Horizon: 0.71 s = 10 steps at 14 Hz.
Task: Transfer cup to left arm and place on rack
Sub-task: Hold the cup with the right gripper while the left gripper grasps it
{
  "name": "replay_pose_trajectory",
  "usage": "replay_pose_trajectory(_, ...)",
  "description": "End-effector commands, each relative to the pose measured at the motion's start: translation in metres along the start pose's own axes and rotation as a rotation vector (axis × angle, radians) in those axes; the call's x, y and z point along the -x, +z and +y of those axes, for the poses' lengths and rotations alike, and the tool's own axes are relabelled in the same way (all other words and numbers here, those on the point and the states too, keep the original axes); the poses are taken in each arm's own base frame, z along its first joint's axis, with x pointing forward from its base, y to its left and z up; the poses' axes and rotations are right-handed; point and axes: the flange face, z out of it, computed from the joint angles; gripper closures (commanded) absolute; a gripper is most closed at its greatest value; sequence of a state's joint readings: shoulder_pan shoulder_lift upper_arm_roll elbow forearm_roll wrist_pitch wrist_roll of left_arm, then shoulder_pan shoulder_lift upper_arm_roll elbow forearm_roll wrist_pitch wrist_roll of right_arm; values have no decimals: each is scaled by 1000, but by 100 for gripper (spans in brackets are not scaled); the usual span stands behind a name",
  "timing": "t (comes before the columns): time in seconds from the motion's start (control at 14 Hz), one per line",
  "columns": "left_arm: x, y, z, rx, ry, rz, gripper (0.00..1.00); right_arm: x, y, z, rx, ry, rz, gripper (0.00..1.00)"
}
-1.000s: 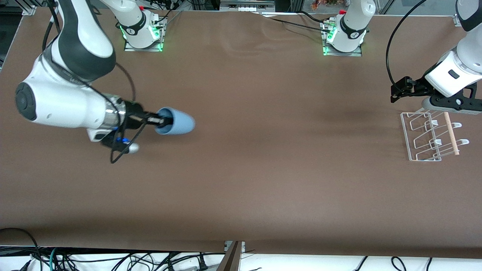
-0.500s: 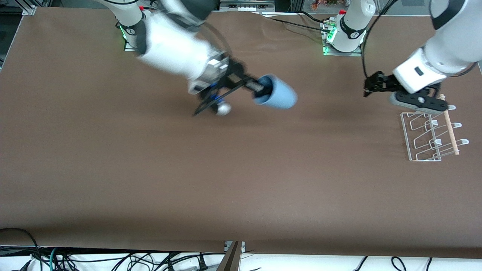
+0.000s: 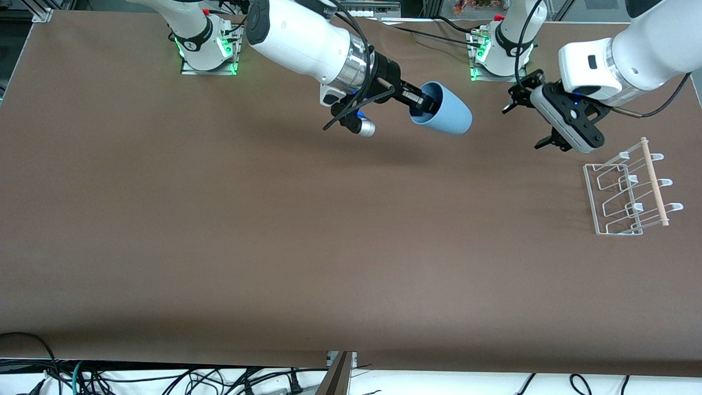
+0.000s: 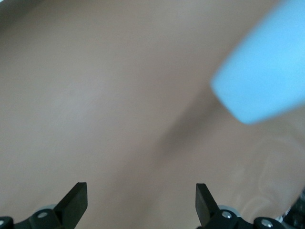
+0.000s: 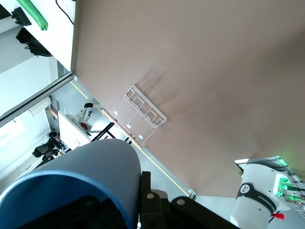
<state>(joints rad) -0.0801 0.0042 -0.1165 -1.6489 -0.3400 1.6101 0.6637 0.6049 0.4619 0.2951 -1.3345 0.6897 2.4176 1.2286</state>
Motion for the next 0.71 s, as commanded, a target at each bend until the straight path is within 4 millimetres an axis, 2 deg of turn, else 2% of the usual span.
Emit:
replay_pose_trajectory(0.0, -10, 4, 15, 96, 194, 59, 0, 6, -3, -8, -11, 13, -24, 100)
replay_pose_trajectory(0.21, -27, 20, 25, 178, 368, 131, 0, 5, -4, -9, -14, 16, -24, 100)
replay_pose_trajectory(0.36, -39, 23, 29, 148, 443, 170, 0, 6, -5, -9, -16, 14, -24, 100)
replay_pose_trajectory(0.64, -68, 24, 55, 84, 499, 253, 0, 4, -4, -9, -14, 12, -20, 100)
